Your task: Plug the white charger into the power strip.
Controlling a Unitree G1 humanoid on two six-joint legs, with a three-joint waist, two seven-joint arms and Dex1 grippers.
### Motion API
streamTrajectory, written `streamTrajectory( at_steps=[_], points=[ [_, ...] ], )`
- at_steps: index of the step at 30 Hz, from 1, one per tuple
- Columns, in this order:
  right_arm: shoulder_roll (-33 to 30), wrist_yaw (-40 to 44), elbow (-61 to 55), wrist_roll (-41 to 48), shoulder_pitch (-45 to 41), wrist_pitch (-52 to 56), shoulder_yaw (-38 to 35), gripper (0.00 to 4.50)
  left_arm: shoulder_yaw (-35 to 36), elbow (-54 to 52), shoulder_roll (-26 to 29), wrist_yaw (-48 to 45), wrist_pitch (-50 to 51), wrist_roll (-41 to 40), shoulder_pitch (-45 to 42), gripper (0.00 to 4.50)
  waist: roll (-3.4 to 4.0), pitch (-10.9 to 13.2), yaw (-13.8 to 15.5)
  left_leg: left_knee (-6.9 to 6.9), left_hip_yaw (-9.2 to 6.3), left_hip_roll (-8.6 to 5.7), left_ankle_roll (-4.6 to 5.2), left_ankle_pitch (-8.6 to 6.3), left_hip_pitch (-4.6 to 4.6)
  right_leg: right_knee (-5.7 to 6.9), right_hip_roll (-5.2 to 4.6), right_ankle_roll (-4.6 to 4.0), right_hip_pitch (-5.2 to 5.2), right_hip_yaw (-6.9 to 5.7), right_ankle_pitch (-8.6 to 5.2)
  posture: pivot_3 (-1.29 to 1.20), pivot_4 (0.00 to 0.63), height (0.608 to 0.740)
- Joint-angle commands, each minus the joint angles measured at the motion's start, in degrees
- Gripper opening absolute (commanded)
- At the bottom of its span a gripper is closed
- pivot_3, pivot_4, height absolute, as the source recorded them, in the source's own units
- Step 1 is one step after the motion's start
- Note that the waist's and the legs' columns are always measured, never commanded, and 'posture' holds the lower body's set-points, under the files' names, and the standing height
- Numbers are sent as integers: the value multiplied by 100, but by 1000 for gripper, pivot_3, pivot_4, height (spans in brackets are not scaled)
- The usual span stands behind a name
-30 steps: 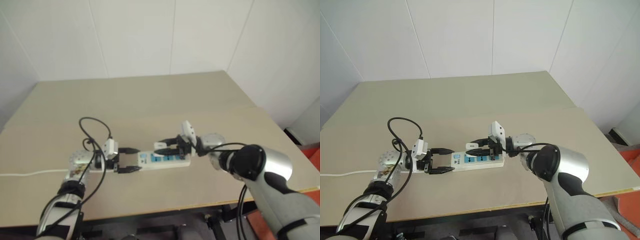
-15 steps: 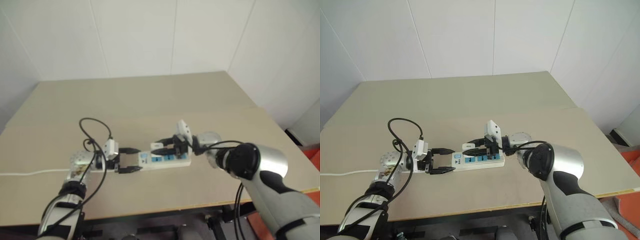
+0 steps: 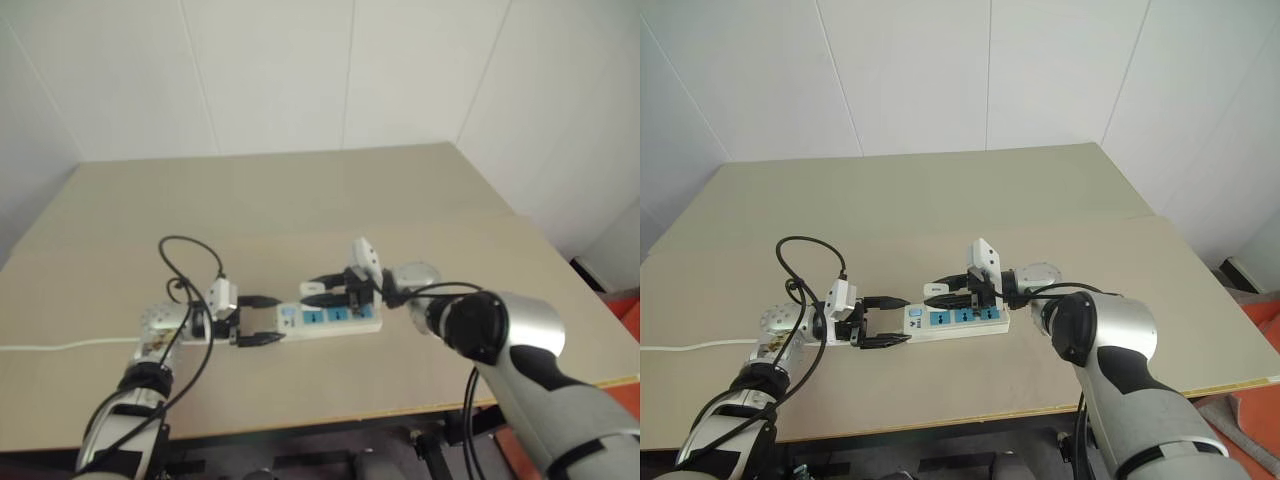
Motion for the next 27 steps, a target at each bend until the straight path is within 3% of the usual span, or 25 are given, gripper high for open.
streamTrajectory(
  at_steps=[1, 15, 18, 23, 27],
  points=[
    [8, 108, -173, 110, 132, 145, 179, 1111, -121, 44, -32, 21, -44, 206, 51, 3182, 0, 0, 3, 0, 0, 0, 0, 0, 0, 0, 0, 0, 0, 0, 0, 0, 150, 740],
    [240, 753, -1625, 562, 784, 843, 804, 1111, -133, 57, -46, 53, -49, 222, 31, 3182, 1, -4, 90, 0, -2, 1, 0, 0, 4, 2, 1, 0, 2, -2, 0, 0, 150, 740],
    [417, 938, -2714, 847, 1218, 1409, 1015, 1111, -128, 68, -39, 47, -49, 216, 29, 3182, 0, -12, 94, 0, -3, 2, 0, 0, 7, 7, 2, 0, 2, -2, 0, 0, 150, 740],
    [635, 1093, -5587, 1322, 2409, 3303, 1723, 1111, -125, 49, -27, 46, -44, 218, 45, 3182, 7, -42, 110, 2, -9, 3, 0, 0, 8, 18, 5, -1, 2, -5, 0, 0, 150, 740],
    [554, 984, -6748, 1532, 2926, 4457, 2324, 1111, -129, 35, -18, 38, -40, 223, 50, 3182, 11, -47, 137, 2, -12, 2, 1, 0, 4, 16, 5, -1, -3, -8, -1, 0, 150, 740]
  ],
)
